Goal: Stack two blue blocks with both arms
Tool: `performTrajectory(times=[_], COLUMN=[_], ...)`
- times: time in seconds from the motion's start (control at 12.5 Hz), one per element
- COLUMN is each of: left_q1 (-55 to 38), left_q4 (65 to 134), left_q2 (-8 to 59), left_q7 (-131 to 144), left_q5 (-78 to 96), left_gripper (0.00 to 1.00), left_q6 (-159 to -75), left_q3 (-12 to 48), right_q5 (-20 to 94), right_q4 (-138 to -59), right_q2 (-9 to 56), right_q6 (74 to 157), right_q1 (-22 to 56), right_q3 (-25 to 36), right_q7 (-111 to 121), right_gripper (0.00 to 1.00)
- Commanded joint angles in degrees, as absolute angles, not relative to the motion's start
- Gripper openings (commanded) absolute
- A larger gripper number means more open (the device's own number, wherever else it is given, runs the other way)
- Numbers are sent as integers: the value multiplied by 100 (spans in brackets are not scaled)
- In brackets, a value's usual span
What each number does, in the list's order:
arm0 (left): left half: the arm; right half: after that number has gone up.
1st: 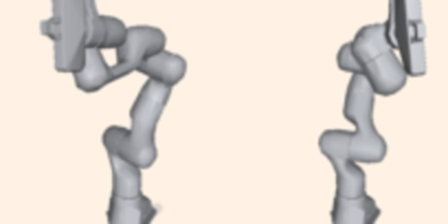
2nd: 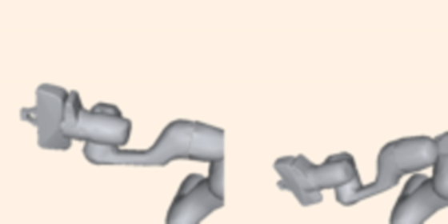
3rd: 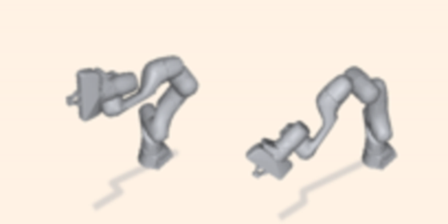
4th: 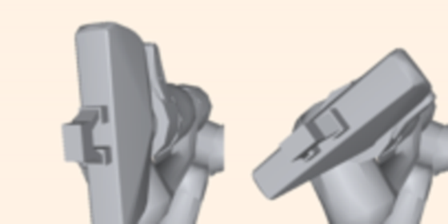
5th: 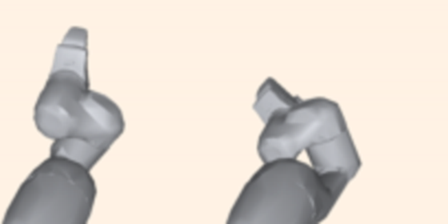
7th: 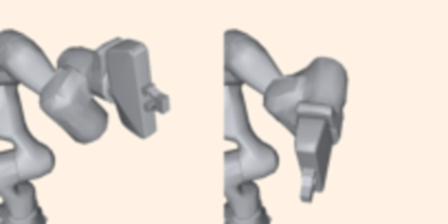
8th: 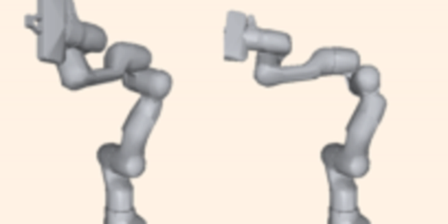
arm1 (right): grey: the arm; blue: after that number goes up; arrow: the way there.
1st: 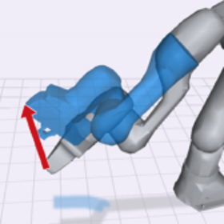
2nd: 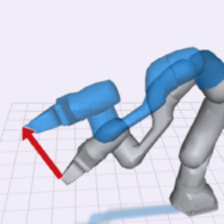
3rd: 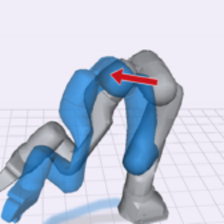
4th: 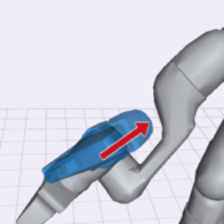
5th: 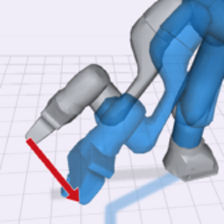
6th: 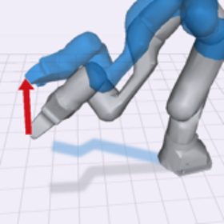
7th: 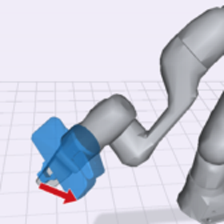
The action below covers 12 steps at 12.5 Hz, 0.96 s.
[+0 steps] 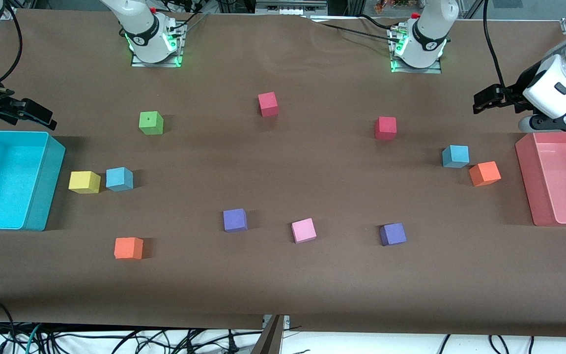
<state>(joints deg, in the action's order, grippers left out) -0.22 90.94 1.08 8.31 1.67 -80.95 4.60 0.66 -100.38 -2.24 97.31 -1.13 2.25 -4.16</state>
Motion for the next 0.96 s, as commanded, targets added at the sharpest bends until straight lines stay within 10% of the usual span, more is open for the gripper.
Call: performTrajectory(times=[0.0,0.88], left_q1=[18,18], left_q4=[8930,8921], left_q2=[158,158], left_q7=[791,800], left_q5=[290,290], left_gripper=[100,100], left_q6=[-7980,-7980], left_q3=[483,492], right_q5=[35,44], right_q4=[-9923,-9932], right_q2=[-229,-202], right_q6=[9598,9641], right_q1=[-193,-193], right_q3=[141,62], right_q7=[-387,-396], right_gripper=[100,100])
